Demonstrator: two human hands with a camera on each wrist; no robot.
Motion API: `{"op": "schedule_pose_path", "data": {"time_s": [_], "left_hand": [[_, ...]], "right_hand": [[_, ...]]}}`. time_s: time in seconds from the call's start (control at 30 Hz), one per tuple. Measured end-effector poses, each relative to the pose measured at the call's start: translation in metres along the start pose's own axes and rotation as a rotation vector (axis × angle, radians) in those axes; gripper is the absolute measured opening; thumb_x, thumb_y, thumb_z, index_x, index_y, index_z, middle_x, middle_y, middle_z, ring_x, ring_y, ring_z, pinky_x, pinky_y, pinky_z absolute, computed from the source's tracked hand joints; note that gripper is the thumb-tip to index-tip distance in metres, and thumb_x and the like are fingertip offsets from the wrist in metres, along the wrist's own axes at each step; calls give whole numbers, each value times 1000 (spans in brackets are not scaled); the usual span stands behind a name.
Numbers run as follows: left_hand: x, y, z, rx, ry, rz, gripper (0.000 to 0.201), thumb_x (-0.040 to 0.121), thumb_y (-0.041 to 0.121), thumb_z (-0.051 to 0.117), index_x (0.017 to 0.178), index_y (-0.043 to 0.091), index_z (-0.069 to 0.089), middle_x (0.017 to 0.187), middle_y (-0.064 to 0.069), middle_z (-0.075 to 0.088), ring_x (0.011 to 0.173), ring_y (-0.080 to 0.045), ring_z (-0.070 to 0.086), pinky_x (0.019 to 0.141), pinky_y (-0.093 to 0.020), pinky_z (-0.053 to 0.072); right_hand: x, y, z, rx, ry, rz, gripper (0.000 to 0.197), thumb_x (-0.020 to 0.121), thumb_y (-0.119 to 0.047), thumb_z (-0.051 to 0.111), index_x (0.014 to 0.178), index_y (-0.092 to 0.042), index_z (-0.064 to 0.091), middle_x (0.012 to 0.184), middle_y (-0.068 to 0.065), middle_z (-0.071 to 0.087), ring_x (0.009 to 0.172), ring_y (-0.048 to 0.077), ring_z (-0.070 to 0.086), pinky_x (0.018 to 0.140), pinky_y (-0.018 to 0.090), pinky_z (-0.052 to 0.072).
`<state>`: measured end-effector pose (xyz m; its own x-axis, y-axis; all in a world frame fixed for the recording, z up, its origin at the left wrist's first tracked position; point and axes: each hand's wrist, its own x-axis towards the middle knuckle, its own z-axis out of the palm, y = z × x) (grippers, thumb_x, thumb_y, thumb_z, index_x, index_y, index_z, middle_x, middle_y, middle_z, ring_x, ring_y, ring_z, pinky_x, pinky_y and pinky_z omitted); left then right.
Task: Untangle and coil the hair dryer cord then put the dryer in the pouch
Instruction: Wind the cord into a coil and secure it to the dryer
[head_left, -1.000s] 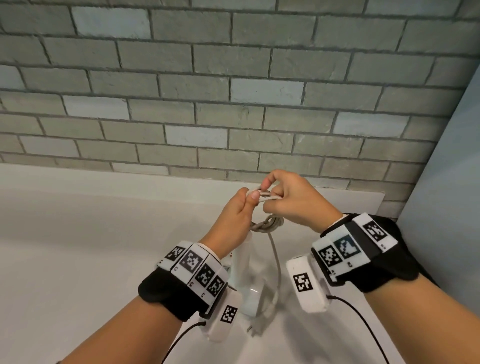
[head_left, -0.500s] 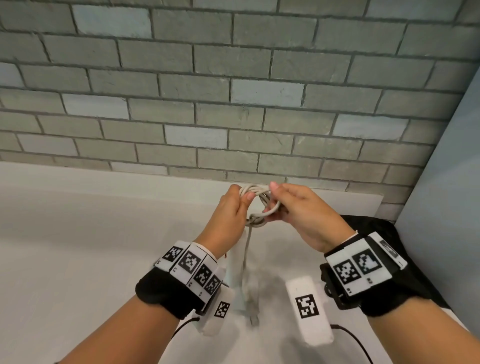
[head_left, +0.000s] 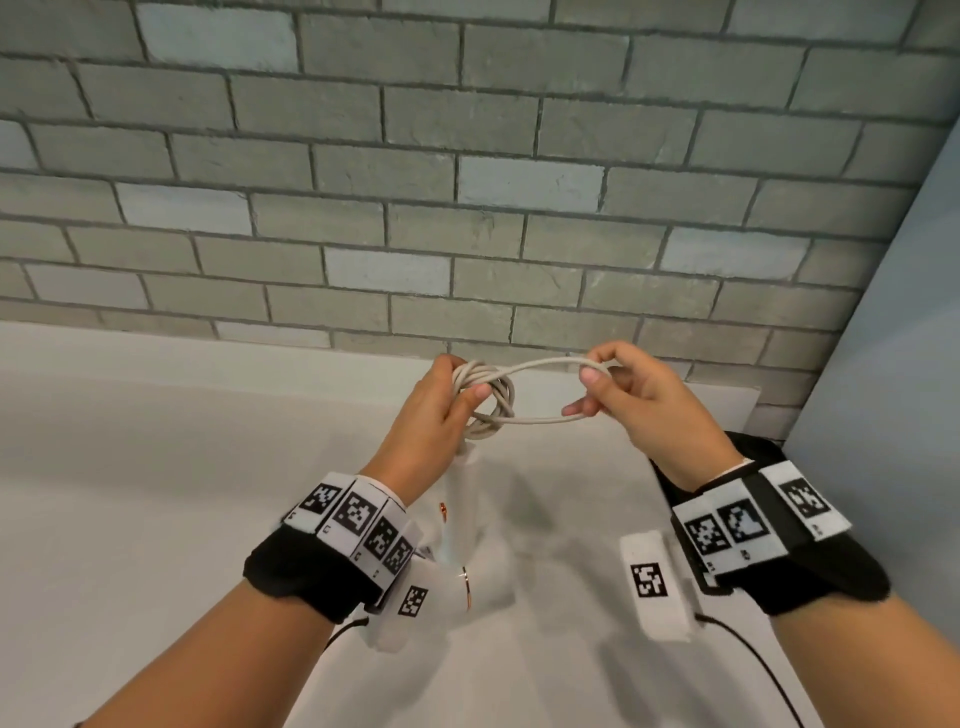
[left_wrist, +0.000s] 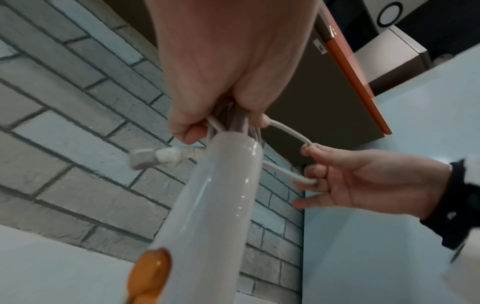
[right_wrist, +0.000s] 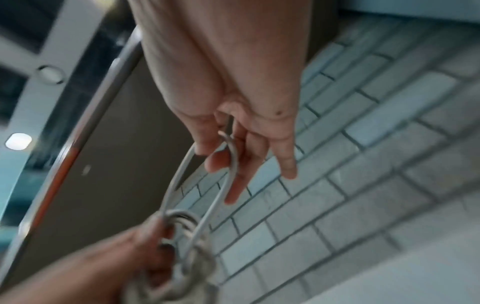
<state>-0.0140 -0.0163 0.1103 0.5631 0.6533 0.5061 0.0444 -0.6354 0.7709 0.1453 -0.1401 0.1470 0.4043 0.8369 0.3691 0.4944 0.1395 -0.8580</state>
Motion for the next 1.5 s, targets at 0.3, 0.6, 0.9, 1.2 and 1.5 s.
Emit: {"op": "schedule_pose_path", "data": {"time_s": [0.3, 0.6, 0.9, 1.2, 1.5], "left_hand": [[11, -13, 5, 245, 71, 52, 16, 95, 30, 39, 83, 20, 36, 83, -5, 47, 81, -22, 43, 57, -22, 27], [-1, -1, -14, -66, -83, -45, 15, 95, 30, 39, 83, 32, 47, 70, 7, 49, 50, -7, 56, 52, -10, 40], [-13, -4, -7, -227, -129, -77, 21, 94, 32, 37, 82, 20, 49, 74, 2, 47, 69, -6, 47, 68, -13, 44], [-18, -6, 2, -442, -133, -116, 24, 88, 40, 42, 70, 26, 48, 61, 15, 46, 64, -9, 44, 69, -26, 39], [-18, 0, 5, -436, -92, -122, 27, 95, 27, 38, 72, 30, 51, 63, 12, 45, 63, -7, 43, 67, -22, 39]], "right_hand": [[2, -31, 7, 650, -12, 103, 18, 79, -25, 58, 72, -9, 55, 45, -7, 36, 35, 5, 29, 33, 16, 29], [6, -4, -13, 54, 131, -31, 22, 94, -10, 41, 95, -17, 62, 65, -1, 49, 52, 11, 40, 49, 19, 39], [1, 16, 8, -328, -74, -316, 29, 91, -36, 45, 119, -28, 44, 74, -6, 43, 62, 6, 41, 61, 15, 35], [2, 42, 35, -233, 43, -366, 10, 88, -20, 52, 92, -19, 60, 79, -18, 58, 70, 8, 54, 66, 20, 44], [-4, 21, 51, 477, -224, 122, 25, 93, -17, 43, 81, -9, 64, 69, 4, 63, 62, 15, 58, 59, 27, 50]]}}
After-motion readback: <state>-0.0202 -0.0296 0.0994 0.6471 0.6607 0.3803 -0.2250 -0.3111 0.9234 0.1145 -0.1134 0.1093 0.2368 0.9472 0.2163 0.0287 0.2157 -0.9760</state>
